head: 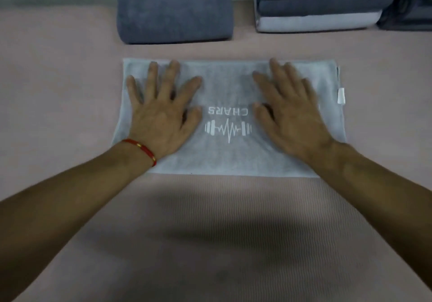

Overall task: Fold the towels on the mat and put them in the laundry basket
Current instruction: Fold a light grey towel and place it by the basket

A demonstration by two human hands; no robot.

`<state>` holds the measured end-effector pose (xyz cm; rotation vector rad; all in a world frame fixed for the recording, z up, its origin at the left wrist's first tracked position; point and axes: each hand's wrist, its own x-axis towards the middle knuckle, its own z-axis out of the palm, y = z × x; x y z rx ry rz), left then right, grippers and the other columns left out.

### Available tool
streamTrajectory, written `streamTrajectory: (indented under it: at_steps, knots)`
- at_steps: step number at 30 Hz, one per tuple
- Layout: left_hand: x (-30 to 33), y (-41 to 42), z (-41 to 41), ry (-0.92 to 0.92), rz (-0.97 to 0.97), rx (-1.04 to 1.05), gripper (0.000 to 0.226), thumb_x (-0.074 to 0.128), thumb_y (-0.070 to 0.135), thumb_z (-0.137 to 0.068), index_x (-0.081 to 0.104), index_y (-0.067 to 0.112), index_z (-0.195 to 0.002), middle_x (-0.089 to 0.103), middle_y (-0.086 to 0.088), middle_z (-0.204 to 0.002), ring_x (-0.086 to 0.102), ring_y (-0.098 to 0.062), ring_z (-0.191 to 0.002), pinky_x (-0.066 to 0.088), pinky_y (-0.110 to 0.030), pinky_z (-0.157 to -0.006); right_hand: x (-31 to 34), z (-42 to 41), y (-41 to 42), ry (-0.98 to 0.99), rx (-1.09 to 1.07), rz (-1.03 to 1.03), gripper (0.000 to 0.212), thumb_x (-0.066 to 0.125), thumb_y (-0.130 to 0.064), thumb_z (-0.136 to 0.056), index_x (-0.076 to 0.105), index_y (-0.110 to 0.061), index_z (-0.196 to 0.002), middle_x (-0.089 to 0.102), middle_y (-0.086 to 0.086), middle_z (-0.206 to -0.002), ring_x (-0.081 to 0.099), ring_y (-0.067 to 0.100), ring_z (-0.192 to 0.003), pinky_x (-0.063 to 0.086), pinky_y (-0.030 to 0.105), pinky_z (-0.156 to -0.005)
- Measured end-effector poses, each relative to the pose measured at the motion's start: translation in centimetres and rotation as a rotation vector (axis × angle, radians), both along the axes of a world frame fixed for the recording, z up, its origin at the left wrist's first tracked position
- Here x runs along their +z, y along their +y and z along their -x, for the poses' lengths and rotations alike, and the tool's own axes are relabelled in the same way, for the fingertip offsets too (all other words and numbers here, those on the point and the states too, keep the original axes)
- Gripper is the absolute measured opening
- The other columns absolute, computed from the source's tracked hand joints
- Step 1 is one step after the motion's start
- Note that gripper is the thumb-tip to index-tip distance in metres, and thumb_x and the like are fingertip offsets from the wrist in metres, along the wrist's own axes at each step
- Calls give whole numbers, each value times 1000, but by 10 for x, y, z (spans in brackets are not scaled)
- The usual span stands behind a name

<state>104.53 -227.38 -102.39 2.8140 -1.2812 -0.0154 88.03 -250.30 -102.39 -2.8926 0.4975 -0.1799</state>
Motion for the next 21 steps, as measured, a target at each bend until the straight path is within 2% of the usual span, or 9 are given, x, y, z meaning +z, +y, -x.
streamTrajectory:
  at_steps: [1, 3, 8, 11, 14, 16, 18, 19, 21]
  knots:
    - [-7, -3, 1, 63, -35, 19, 62, 24, 64, -98, 14, 46, -156, 5, -4, -168, 1, -39, -153, 3, -71, -115, -8, 2, 7, 89, 36, 19, 65, 22, -55, -103, 18, -27, -162, 9, 5, -170, 7, 30, -156, 9, 59, -123]
    - [-15, -4, -2, 99, -45, 52, 63, 19, 68, -97, 1, 51, -155, -3, 1, -169, -7, -37, -153, -3, -71, -115, -16, 2, 5, 142, 14, 69, 69, 16, -61, -102, 7, -30, -163, 1, 3, -171, -1, 27, -157, 3, 58, -124]
    - [-15, 10, -13, 86, -23, 21, 62, 17, 65, -99, -1, 48, -156, -4, 1, -169, -7, -29, -155, -4, -64, -119, -13, 24, -31, 178, -246, 45, 72, 10, -66, -101, 0, -29, -162, -3, 6, -170, -4, 27, -157, -2, 54, -125]
    - [-15, 34, -29, 99, -15, 36, 59, 16, 57, -103, 1, 41, -158, -2, 0, -169, -5, -21, -155, -1, -61, -121, -7, 52, -58, 268, -395, 25, 73, 6, -67, -100, -4, -29, -161, -1, 2, -170, 0, 30, -156, 2, 62, -122]
    - [-5, 49, -37, 81, -65, 93, 61, 10, 55, -103, 4, 34, -160, -1, 0, -169, -6, -19, -155, -2, -63, -120, 5, 61, -65, 333, -429, 16, 72, 10, -68, -100, -5, -29, -159, 3, 2, -168, 5, 36, -154, 10, 68, -118]
    - [7, 49, -17, 39, -38, 95, 64, 11, 54, -102, 10, 28, -160, 2, -4, -169, -5, -26, -155, -3, -65, -119, 13, 56, -56, 317, -532, -26, 76, 19, -66, -101, 2, -21, -159, 11, 13, -165, 15, 40, -150, 18, 66, -115]
    - [14, 40, 22, 13, 6, -31, 64, 12, 53, -102, 12, 27, -161, 4, -5, -169, -3, -31, -155, -2, -66, -119, 20, 49, -44, 250, -680, -82, 72, 31, -59, -101, 28, -6, -150, 34, 25, -150, 34, 43, -136, 33, 61, -106]
    - [14, 33, 43, 13, 11, -98, 64, 11, 53, -102, 11, 28, -161, 4, -5, -169, -3, -32, -155, 0, -66, -119, 22, 47, -39, 247, -731, -85, 66, 36, -54, -101, 40, -1, -141, 42, 26, -142, 39, 43, -130, 37, 58, -102]
    - [6, 17, 73, 44, -12, -151, 63, 7, 54, -102, 9, 32, -160, 2, -4, -169, -5, -32, -155, 1, -68, -117, 25, 45, -34, 253, -774, -45, 58, 42, -48, -100, 51, 2, -128, 47, 24, -132, 42, 42, -123, 40, 55, -97]
